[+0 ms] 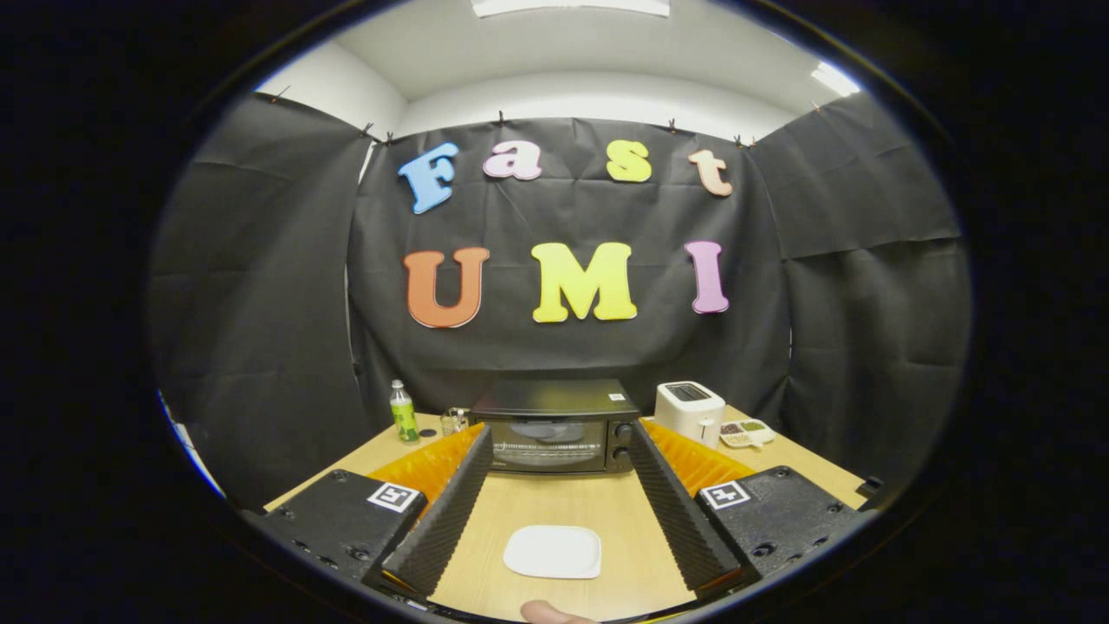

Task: Open the toaster oven, put the food inside, and close the toaster oven door.

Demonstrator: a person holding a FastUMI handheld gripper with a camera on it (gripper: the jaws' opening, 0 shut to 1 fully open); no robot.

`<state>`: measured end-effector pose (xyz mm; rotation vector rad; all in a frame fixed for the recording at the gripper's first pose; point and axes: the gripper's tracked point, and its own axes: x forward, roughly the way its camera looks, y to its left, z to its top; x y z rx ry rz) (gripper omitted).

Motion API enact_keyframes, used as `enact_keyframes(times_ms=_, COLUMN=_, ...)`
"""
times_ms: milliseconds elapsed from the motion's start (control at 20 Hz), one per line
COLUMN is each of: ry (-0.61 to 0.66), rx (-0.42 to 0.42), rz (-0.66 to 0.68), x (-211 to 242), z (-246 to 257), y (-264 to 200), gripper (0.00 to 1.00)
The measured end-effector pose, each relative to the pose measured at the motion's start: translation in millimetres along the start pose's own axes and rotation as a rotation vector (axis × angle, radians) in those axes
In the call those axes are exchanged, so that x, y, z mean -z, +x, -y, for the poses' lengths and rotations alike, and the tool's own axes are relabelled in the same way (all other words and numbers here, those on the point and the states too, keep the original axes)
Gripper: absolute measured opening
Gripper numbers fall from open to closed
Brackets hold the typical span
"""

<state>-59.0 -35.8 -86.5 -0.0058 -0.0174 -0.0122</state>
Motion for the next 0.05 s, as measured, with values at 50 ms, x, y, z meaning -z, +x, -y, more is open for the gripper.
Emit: enact_keyframes(times_ms=50, ry=0.000, rx=0.001, rz=-0.004, x=1.1, z=0.6, y=0.2, gripper=1.00)
